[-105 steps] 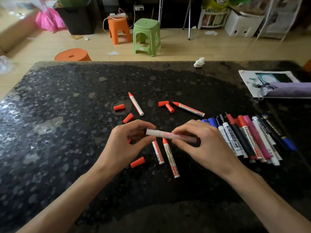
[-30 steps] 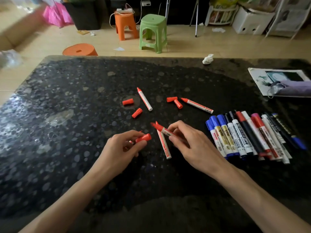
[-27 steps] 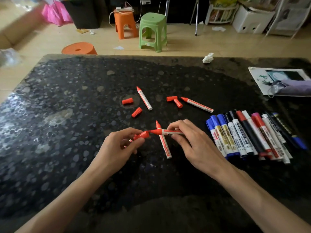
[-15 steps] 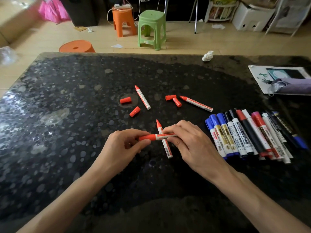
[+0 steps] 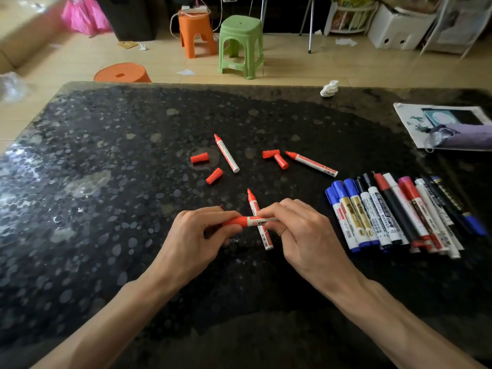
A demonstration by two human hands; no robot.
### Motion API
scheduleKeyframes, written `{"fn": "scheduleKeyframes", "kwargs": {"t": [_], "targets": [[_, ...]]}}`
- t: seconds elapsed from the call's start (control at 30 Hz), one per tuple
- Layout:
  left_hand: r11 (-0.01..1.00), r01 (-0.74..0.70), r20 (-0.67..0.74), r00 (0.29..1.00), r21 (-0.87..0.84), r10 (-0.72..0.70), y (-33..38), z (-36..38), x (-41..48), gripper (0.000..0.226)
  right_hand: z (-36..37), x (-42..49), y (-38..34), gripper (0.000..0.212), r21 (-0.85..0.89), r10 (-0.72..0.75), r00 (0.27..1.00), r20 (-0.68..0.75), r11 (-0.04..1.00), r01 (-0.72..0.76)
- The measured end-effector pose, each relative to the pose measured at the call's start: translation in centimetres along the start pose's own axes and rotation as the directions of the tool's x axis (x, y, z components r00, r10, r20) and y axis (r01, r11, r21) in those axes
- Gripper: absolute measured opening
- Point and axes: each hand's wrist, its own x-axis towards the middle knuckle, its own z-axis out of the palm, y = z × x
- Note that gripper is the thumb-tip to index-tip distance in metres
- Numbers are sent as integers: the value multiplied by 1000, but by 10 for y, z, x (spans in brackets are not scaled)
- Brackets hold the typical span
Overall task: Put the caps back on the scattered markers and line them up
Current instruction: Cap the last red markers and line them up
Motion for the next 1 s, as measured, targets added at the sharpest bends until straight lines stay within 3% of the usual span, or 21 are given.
{"fn": "scheduleKeyframes", "kwargs": {"t": [0.27,0.43,0.57,0.7,0.83,1.0], "targets": [[996,46,14,999,-73,-45,11,7,19,20,-22,2,3,15,-53,20,998,56,998,-17],[971,109,-1,994,-213,-112,18,24,38,41,-38,-6,27,9,-75,163,980,-118,982,-173],[967,117,-17,992,-226,-124,19,32,46,34,-57,-19,55,9,-138,344,885,-315,906,-401],[963,122,-4,992,-240,-127,25,43,47,29,-73,-27,73,15,-224,476,806,-351,793,-566],[961,136,-17,989,-239,-144,26,45,46,24,-76,-27,77,20,-293,538,759,-366,707,-643],[970,147,-28,988,-191,-155,20,35,42,23,-75,-20,78,20,-370,520,768,-373,675,-638]]}}
